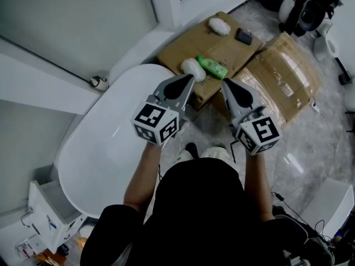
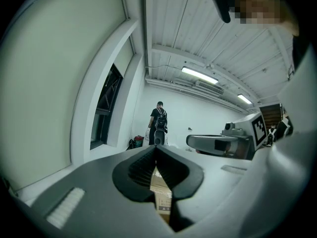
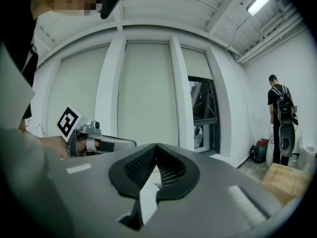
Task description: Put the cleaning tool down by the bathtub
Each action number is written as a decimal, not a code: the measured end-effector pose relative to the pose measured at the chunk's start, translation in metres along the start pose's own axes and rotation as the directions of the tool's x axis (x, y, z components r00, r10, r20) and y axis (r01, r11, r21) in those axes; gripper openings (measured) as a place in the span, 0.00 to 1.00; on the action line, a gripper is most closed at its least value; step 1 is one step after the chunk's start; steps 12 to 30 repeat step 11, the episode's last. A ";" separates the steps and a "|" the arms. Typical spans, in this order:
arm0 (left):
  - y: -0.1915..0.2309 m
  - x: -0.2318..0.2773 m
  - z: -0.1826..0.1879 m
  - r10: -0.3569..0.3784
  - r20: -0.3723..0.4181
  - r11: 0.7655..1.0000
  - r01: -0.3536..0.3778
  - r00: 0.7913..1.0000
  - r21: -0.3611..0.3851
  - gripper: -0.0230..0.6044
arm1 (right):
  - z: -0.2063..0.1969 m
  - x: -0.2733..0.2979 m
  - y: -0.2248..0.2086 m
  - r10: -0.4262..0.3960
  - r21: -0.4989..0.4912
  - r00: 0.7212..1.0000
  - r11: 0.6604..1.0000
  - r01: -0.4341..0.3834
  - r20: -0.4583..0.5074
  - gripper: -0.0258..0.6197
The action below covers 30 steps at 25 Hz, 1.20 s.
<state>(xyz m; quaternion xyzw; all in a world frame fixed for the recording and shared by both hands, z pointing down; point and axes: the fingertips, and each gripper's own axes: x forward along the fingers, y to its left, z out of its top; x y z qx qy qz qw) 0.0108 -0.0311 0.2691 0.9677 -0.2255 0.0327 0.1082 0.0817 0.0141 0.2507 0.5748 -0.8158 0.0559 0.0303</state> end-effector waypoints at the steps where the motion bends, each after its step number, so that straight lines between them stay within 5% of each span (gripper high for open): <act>1: -0.001 0.000 0.000 0.000 0.002 1.000 0.000 1.000 0.000 0.03 | 0.001 -0.001 -0.001 -0.002 -0.001 1.000 1.000 0.002 0.000 0.05; 30: 0.002 0.002 0.004 0.004 0.003 1.000 -0.004 1.000 -0.001 0.03 | 0.003 -0.001 -0.004 0.005 -0.003 1.000 1.000 -0.005 0.000 0.05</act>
